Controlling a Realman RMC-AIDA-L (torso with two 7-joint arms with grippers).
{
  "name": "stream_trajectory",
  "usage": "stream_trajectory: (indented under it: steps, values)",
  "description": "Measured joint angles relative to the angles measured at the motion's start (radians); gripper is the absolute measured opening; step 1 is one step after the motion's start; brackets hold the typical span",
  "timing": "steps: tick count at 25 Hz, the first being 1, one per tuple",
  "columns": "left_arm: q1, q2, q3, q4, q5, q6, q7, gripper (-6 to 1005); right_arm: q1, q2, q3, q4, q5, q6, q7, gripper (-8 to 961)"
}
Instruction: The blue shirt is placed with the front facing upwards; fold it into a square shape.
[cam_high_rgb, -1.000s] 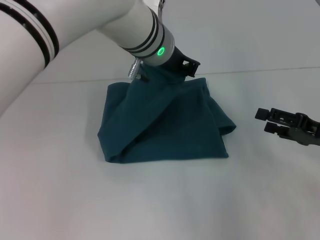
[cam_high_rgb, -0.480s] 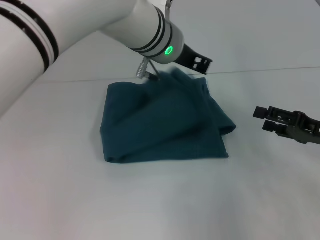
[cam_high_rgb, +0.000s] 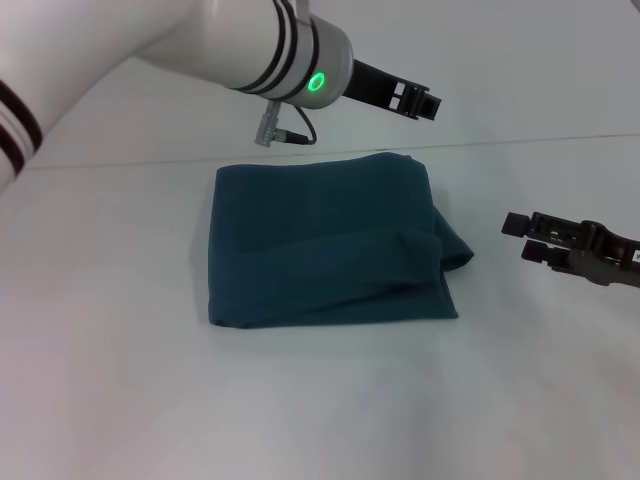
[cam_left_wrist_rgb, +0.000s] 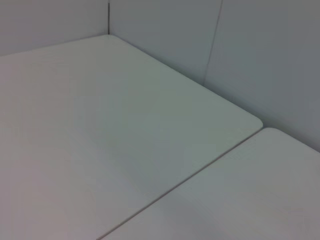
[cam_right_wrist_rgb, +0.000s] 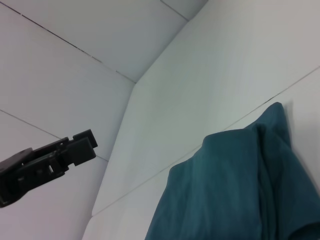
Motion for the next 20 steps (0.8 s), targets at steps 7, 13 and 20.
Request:
stream_trajectory:
  steps: [7,13,20]
  values:
    - [0.021,0.002,-0.096,0.003,-0.006,0.044,-0.012,523,0.006,-0.001,0.0,0.001,-0.004,0.002,0.003,862]
    - [0.063,0.009,-0.421,-0.033,-0.027,0.168,-0.028,525,0.007,-0.006,0.0,0.001,-0.01,0.003,0.004,863]
    - [0.271,0.087,-0.61,-0.101,-0.389,0.276,0.131,527,0.008,-0.01,0.0,0.0,-0.025,0.004,0.006,864]
